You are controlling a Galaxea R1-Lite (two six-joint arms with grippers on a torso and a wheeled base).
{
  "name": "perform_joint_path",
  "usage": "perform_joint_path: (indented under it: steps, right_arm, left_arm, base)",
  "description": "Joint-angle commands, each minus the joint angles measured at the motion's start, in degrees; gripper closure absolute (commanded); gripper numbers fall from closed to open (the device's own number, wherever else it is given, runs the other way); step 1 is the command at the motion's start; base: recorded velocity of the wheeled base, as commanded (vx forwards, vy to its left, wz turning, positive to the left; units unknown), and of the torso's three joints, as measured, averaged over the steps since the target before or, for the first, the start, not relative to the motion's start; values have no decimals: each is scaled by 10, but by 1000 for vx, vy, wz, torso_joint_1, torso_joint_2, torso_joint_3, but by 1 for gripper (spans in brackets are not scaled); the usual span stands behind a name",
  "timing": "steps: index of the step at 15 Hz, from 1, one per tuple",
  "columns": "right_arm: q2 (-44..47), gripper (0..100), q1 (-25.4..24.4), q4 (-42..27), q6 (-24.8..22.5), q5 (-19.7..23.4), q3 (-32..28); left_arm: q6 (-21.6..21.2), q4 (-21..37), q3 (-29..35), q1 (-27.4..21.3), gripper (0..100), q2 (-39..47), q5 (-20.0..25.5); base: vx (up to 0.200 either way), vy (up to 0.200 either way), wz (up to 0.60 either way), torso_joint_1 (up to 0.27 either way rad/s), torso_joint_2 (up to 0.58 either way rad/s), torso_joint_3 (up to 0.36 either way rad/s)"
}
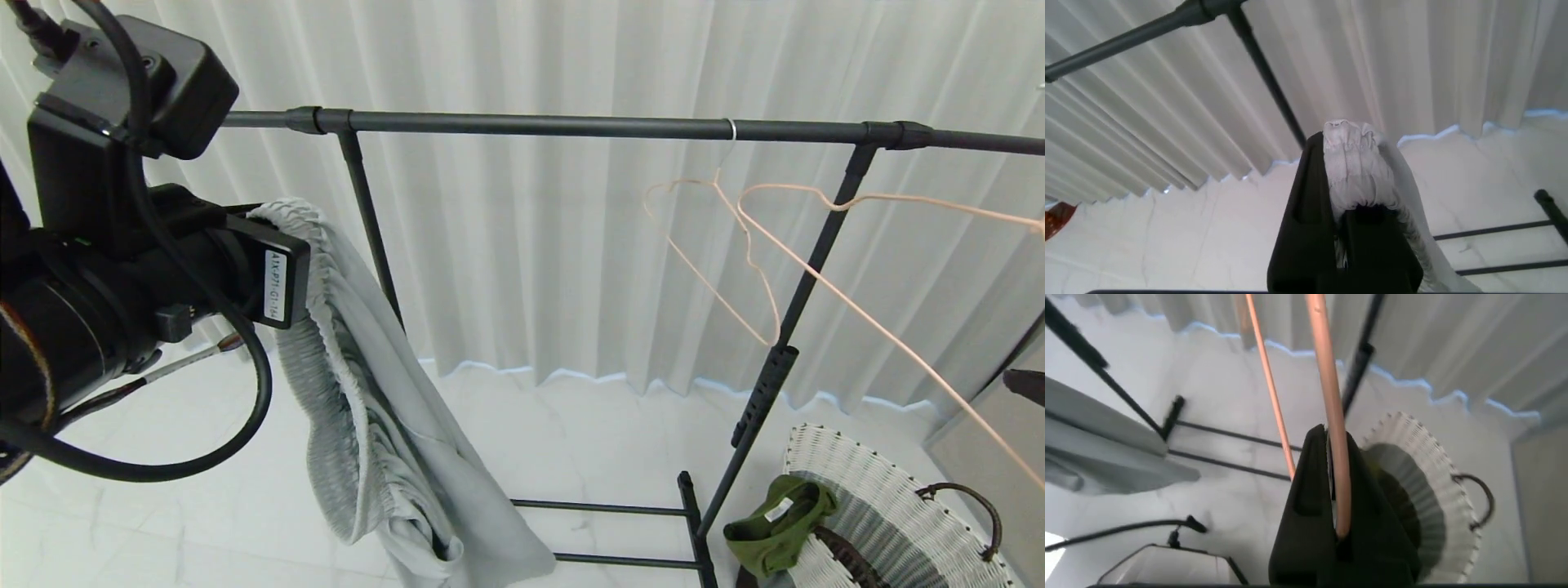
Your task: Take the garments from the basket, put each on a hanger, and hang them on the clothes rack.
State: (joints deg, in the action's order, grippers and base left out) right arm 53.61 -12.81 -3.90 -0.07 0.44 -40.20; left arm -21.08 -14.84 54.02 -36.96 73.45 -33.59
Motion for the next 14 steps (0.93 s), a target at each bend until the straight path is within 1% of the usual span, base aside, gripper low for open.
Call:
perform_joint_path:
  steps: [1,3,4,5,7,8,10,11,12,13,14]
  right_arm:
    - [-5,100,-2,4,-1,6,-1]
    - [-6,100,-13,2,-7,14,1]
    - [-5,100,-34,0,-8,15,1]
    - [-2,100,-59,1,-8,15,0]
    - [7,100,-108,1,-8,15,-1]
    - [11,100,-145,0,-8,14,0]
    - [22,100,-214,-1,-7,12,2]
    - [31,100,-254,-2,-6,10,2]
    - [35,100,-270,-1,-5,10,2]
    - [46,100,-298,-1,-5,8,2]
    - [55,100,-315,-1,-5,7,2]
  left_arm:
    - [1,0,-1,0,100,2,0]
    - [1,0,-3,0,100,5,1]
    - [0,0,-2,-2,100,6,1]
    - [0,0,-1,-2,100,9,1]
    - [-22,0,7,-2,100,13,1]
    - [-34,0,16,-2,100,23,-1]
    - [-36,0,53,0,100,60,-21]
    - [-33,0,81,-1,100,90,-40]
    - [-31,0,94,-1,100,103,-44]
    - [-31,0,119,-1,100,128,-45]
    - [-31,0,142,-1,100,148,-46]
  base:
    - [0,0,0,0,0,0]
    - [0,0,0,0,0,0]
    - [0,0,0,0,0,0]
    - [0,0,0,0,0,0]
    - [0,0,0,0,0,0]
    - [0,0,0,0,0,0]
    - [0,0,0,0,0,0]
    - [0,0,0,0,0,0]
    - [0,0,0,0,0,0]
    - [0,0,0,0,0,0]
    - [0,0,0,0,0,0]
